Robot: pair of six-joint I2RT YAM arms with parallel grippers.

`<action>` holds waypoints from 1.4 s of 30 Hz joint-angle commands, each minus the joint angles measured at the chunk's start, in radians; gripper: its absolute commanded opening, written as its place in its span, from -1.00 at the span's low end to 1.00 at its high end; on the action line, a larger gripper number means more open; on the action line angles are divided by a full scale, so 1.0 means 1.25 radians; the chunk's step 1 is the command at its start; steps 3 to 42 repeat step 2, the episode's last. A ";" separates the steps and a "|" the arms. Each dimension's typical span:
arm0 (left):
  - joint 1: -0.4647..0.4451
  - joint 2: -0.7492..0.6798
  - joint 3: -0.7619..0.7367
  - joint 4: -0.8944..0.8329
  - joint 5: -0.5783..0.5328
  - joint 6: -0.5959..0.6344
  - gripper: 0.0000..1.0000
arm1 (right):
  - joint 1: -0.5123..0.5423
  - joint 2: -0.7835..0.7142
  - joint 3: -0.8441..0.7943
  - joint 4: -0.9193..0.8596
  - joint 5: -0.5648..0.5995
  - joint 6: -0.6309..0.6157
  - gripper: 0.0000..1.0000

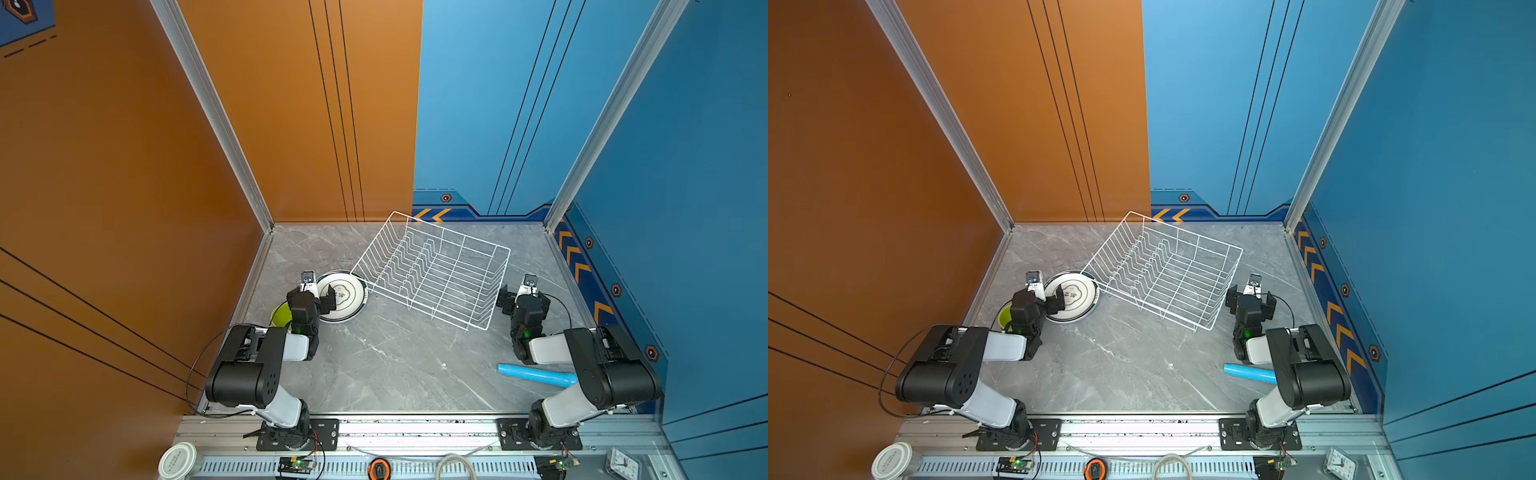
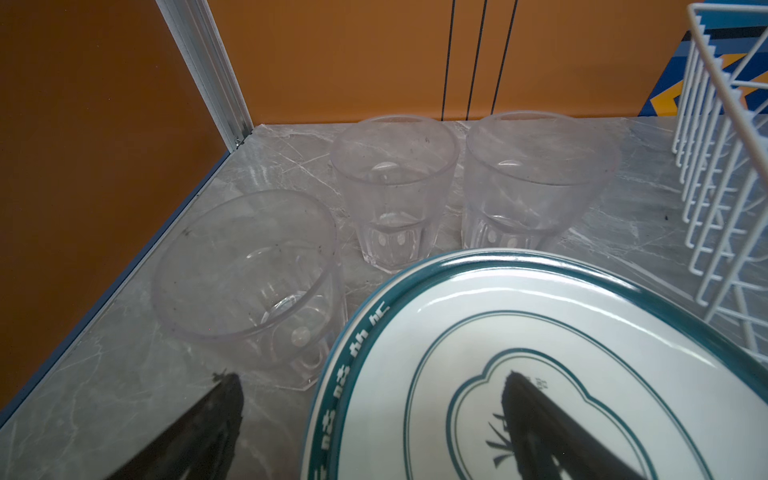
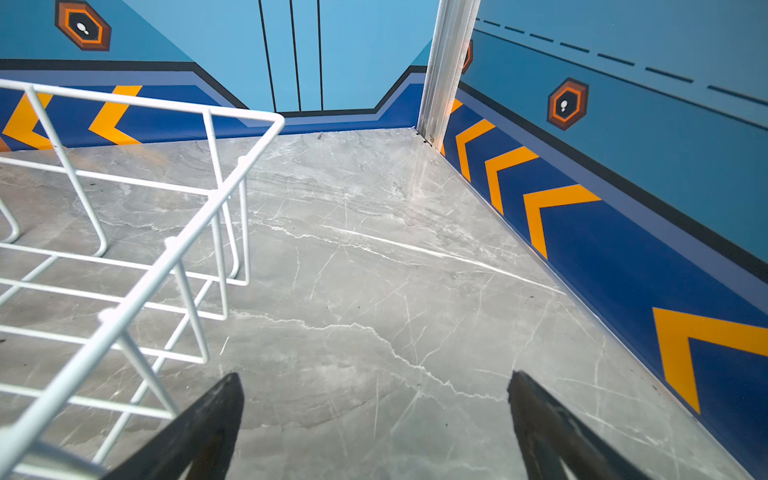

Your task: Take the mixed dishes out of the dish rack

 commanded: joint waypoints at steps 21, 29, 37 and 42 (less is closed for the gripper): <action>0.003 0.004 0.013 -0.016 -0.007 0.010 0.96 | 0.000 0.000 0.013 -0.002 -0.019 0.005 0.99; 0.003 0.004 0.013 -0.016 -0.007 0.010 0.96 | 0.000 0.000 0.013 -0.002 -0.019 0.005 0.99; 0.003 0.004 0.013 -0.016 -0.007 0.010 0.96 | 0.000 0.000 0.013 -0.002 -0.019 0.005 0.99; 0.003 0.004 0.013 -0.016 -0.007 0.010 0.96 | 0.000 0.000 0.013 -0.002 -0.019 0.005 0.99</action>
